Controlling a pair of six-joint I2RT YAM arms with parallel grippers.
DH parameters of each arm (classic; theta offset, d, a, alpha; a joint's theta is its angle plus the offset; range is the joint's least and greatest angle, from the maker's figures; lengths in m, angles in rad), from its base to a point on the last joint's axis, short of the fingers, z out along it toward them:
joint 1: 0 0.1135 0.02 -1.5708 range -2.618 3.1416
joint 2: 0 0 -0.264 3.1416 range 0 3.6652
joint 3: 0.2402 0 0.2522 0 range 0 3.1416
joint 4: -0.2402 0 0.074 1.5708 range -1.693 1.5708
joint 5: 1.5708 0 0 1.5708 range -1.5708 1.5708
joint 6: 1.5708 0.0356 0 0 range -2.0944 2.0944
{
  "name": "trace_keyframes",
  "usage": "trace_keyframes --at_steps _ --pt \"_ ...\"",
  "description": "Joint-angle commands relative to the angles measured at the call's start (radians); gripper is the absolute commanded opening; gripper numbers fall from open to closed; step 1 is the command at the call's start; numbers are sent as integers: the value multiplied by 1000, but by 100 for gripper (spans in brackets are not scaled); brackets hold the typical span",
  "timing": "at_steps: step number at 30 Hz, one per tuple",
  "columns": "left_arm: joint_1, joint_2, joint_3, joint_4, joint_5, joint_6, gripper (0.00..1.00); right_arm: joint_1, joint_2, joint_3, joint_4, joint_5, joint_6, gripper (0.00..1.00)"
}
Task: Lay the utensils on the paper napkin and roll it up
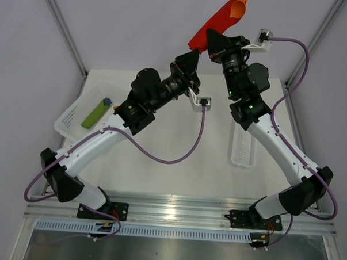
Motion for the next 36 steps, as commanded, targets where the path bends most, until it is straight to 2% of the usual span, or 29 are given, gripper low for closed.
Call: trace_keyframes --at_steps 1,8,12,15,16,17,25,36 --pt "-8 -20 4 54 8 17 31 0 -2 12 43 -10 -4 0" --pt "-8 -18 7 28 10 9 31 0 -7 7 40 -14 -4 0" --pt "-9 -1 24 11 26 10 27 0 -12 4 38 -20 -4 0" --pt "-9 29 74 -35 -4 7 18 0 -19 0 35 -25 -1 0" --pt "-9 34 83 -44 -15 9 4 0 -21 -6 37 -23 1 0" --pt "-9 36 81 -40 -18 9 1 -2 -24 -9 38 -22 0 0" --pt "-14 0 38 -47 2 18 1 -11 -28 -23 54 -10 22 0" --pt "-14 -15 -5 -184 -33 37 1 -46 -24 -14 91 -13 104 0"
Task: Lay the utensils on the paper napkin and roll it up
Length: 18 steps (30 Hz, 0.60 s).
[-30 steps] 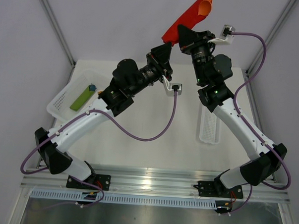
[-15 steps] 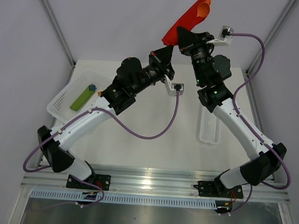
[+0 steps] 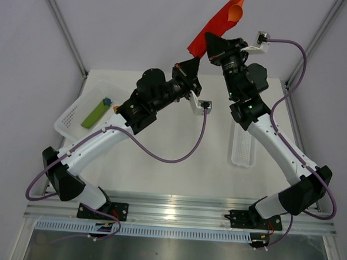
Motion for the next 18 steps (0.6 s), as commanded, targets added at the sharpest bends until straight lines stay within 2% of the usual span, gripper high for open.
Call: trace_keyframes --at_steps 1,4,5,6,7,9,11,14,17,18 --pt "-11 -34 -13 -84 -15 12 1 -19 -23 19 92 15 41 0" --pt "-11 -25 -19 -87 -28 23 1 -19 -27 17 96 9 45 0" --pt "-11 -25 -21 -81 -28 25 5 -19 -27 17 94 7 44 0" --pt "-11 -25 -21 -68 -25 16 31 -21 -25 19 96 3 38 0" --pt "-11 -25 -24 -55 -19 5 45 -22 -25 16 94 -7 30 0" --pt "-11 -31 -28 -34 -12 -27 64 -35 -27 0 88 -4 22 0" --pt "-11 -37 -13 -32 -3 -70 66 -50 -31 -38 109 -23 12 0" --pt "-11 -71 17 -61 18 -211 64 -101 -25 -66 157 -130 -36 0" --pt "-10 -131 68 -176 93 -526 59 -156 -26 -89 184 -233 -172 0" --pt "-5 -144 80 -249 137 -596 58 -168 -28 -102 197 -322 -212 0"
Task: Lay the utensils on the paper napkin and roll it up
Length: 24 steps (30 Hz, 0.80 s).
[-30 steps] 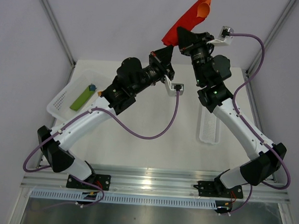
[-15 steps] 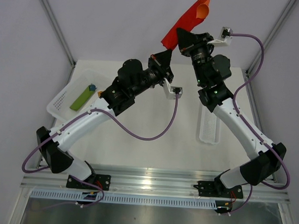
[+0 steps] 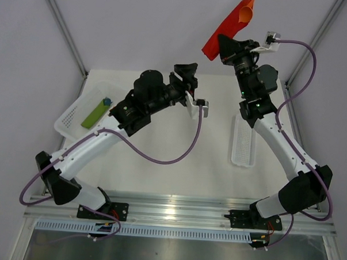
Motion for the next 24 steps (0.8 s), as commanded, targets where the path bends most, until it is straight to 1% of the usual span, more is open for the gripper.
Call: trace_keyframes --at_steps 1,2,3,4,5,6,7,8,9,10,11,12,13,16,19,21,22,24 --pt "5 -115 103 -143 127 -389 58 -60 -28 -23 106 -219 -179 0" --pt "13 -132 132 -177 142 -547 58 -74 -34 -33 115 -263 -228 0" --pt "34 -137 158 -230 159 -620 59 -89 -48 -59 144 -367 -244 0" --pt "48 -139 185 -248 158 -696 61 -121 -57 -73 167 -426 -251 0" --pt "65 -137 191 -257 152 -828 63 -133 -66 -89 216 -487 -259 0" --pt "108 -134 218 -280 149 -887 65 -144 -83 -113 239 -605 -261 0" --pt "133 -129 226 -291 150 -954 67 -164 -94 -122 258 -659 -262 0" --pt "160 -116 240 -330 161 -1073 69 -172 -102 -130 276 -713 -268 0" --pt "217 -106 289 -356 208 -1126 72 -177 -114 -130 270 -823 -291 0" --pt "241 -97 309 -382 257 -1207 73 -180 -120 -127 255 -871 -311 0" --pt "267 -82 326 -433 321 -1229 76 -180 -129 -126 221 -908 -328 0" --pt "301 -79 350 -449 448 -1238 77 -180 -141 -126 218 -972 -343 0" --pt "308 -80 347 -455 490 -1223 78 -180 -146 -127 217 -1005 -348 0" --pt "308 -93 303 -435 567 -1206 78 -170 -162 -122 213 -1103 -360 0" --pt "298 -70 312 -447 598 -1196 79 -134 -174 -121 180 -1118 -405 0" --pt "295 -56 323 -456 624 -1205 83 -106 -174 -112 164 -1137 -432 0" --pt "295 -47 337 -450 671 -1208 83 -98 -174 -106 151 -1147 -449 0" --pt "294 -44 344 -430 715 -1217 84 -74 -172 -87 129 -1163 -471 0"
